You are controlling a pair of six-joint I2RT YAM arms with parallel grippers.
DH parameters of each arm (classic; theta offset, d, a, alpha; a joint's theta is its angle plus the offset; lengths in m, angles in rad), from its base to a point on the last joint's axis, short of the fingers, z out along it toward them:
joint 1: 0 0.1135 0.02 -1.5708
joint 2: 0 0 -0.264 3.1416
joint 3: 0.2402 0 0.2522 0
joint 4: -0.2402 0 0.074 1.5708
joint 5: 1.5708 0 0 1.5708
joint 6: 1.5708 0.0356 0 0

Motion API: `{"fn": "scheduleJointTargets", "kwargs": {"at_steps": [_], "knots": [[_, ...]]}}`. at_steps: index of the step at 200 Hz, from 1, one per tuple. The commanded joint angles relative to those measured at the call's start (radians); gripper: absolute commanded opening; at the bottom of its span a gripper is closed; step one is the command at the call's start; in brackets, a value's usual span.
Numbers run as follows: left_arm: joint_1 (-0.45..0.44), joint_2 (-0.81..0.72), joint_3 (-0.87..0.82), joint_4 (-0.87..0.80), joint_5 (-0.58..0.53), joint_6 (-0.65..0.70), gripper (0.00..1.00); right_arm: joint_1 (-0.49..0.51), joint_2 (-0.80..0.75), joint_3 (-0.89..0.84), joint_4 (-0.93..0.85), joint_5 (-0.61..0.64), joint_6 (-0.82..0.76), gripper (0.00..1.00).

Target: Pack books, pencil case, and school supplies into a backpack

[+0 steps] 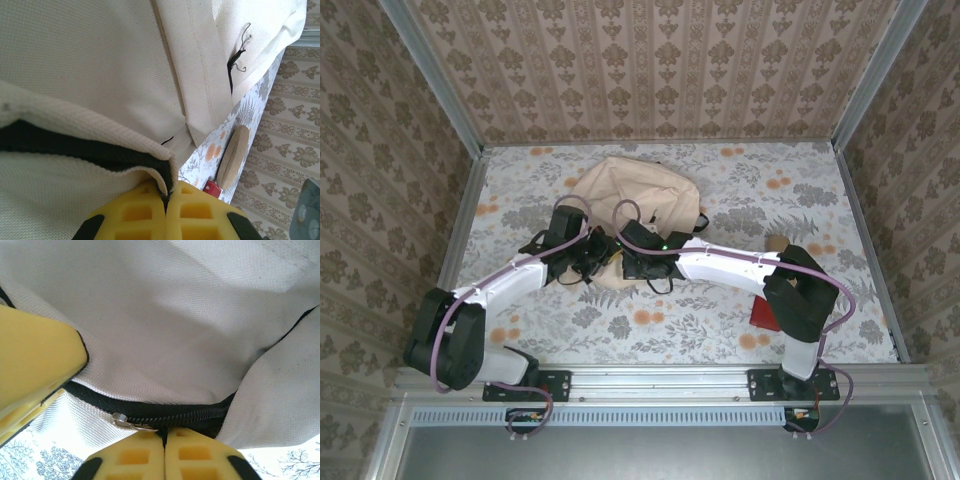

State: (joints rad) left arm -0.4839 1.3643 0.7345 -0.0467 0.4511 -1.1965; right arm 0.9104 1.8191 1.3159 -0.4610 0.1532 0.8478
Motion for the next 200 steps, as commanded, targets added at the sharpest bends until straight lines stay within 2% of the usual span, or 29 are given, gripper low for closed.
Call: {"fn": "scheduleJointTargets", "kwargs": {"at_steps": [1, 37, 70, 78, 129, 168, 200], "knots": [[-0.004, -0.014, -0.001, -0.019, -0.015, 0.028, 0.00, -0.002, -0.034, 0.005, -0.114, 0.052, -0.057, 0.02], [0.015, -0.055, -0.031, -0.104, -0.106, 0.057, 0.00, -0.018, -0.079, -0.024, -0.202, 0.064, -0.116, 0.00], [0.021, -0.089, -0.081, -0.111, -0.137, 0.051, 0.00, -0.040, -0.072, -0.039, -0.283, 0.073, -0.149, 0.00], [0.050, -0.093, -0.086, -0.113, -0.141, 0.052, 0.00, -0.046, -0.067, -0.044, -0.293, 0.077, -0.152, 0.00], [0.063, -0.107, -0.108, -0.122, -0.141, 0.057, 0.00, -0.085, -0.062, -0.040, -0.320, 0.088, -0.184, 0.00], [0.079, -0.132, -0.114, -0.150, -0.150, 0.070, 0.00, -0.152, -0.020, 0.017, -0.324, 0.045, -0.321, 0.00], [0.084, -0.166, -0.133, -0.169, -0.143, 0.072, 0.00, -0.226, 0.030, 0.061, -0.340, 0.086, -0.386, 0.00]]}}
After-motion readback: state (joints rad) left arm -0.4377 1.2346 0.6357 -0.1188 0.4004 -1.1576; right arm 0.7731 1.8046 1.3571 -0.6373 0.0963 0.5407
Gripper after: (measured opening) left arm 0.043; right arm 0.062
